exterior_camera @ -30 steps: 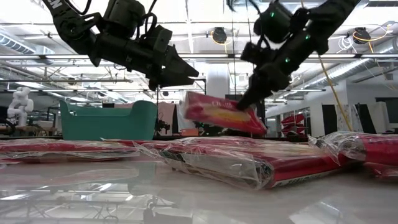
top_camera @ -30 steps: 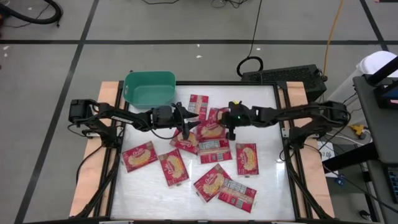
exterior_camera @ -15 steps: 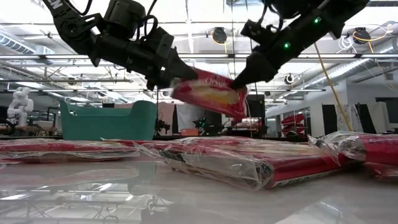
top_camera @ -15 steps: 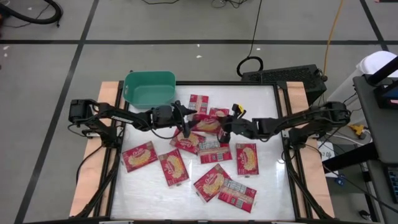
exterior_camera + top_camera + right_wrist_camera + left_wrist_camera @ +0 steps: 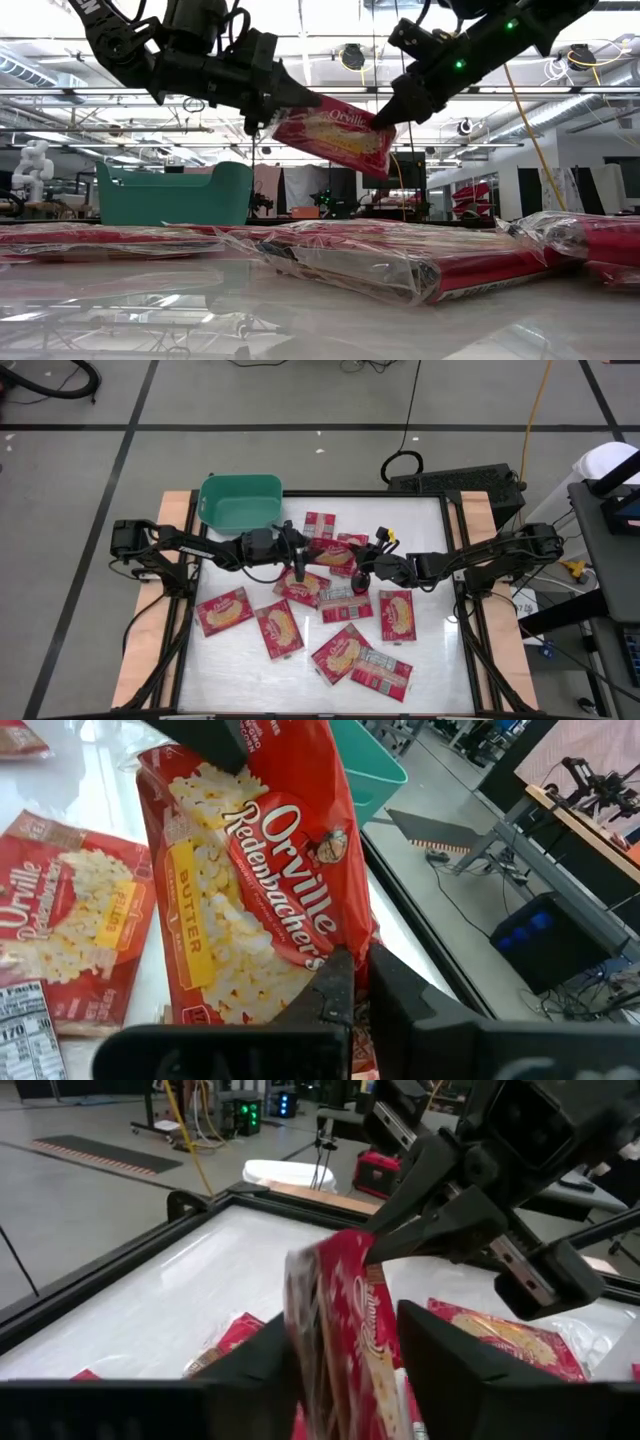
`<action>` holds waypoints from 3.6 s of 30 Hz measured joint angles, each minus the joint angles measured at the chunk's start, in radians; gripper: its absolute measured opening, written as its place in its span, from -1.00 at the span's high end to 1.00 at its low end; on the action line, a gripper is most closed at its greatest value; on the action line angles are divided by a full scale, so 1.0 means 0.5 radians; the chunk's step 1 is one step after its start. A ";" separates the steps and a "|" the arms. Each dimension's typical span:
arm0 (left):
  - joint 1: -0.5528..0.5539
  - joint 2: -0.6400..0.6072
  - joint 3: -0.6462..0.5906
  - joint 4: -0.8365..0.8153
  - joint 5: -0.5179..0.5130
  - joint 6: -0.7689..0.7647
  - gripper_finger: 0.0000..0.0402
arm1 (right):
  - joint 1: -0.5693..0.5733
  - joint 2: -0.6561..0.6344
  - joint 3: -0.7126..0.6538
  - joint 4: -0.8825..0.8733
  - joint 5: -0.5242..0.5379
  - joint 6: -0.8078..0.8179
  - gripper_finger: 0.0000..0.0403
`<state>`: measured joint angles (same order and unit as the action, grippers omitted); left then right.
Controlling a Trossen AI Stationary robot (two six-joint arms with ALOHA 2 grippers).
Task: Sort popcorn bags into baskets
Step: Stack the red popcorn bag on the red popcorn bag in the green bin
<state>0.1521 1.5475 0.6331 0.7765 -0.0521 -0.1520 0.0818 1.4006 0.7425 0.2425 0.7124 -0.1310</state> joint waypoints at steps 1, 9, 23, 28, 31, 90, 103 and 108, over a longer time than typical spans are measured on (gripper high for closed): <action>0.003 0.000 0.000 0.000 0.000 0.000 0.38 | 0.000 0.000 0.001 0.012 -0.001 -0.004 0.99; 0.011 -0.023 0.000 0.005 0.030 0.023 0.91 | -0.001 0.000 0.001 0.074 -0.005 -0.037 0.98; 0.190 -0.528 -0.002 -0.523 0.269 0.151 0.91 | -0.005 -0.001 0.003 0.217 -0.002 -0.075 0.49; 0.274 -0.822 -0.002 -0.880 0.268 0.239 0.91 | -0.005 -0.002 -0.010 0.225 -0.004 0.138 0.42; 0.338 -1.024 -0.002 -1.029 0.233 0.263 0.91 | 0.008 -0.002 -0.047 0.241 -0.011 0.304 0.40; 1.147 -1.271 0.002 -1.970 -0.386 -0.208 0.83 | 0.220 -0.001 -0.663 1.189 -0.006 0.748 0.40; 1.202 -0.921 0.002 -1.963 -0.321 -0.555 0.81 | 0.220 0.001 -0.661 1.359 -0.021 0.287 0.40; 1.217 -0.905 0.002 -1.979 -0.378 -0.590 0.73 | 0.219 0.001 -0.661 1.256 -0.076 0.288 0.40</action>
<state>0.7606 1.0950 0.6338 -0.2131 -0.2411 -0.4469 0.1913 1.4010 0.4118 0.8704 0.6745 0.0130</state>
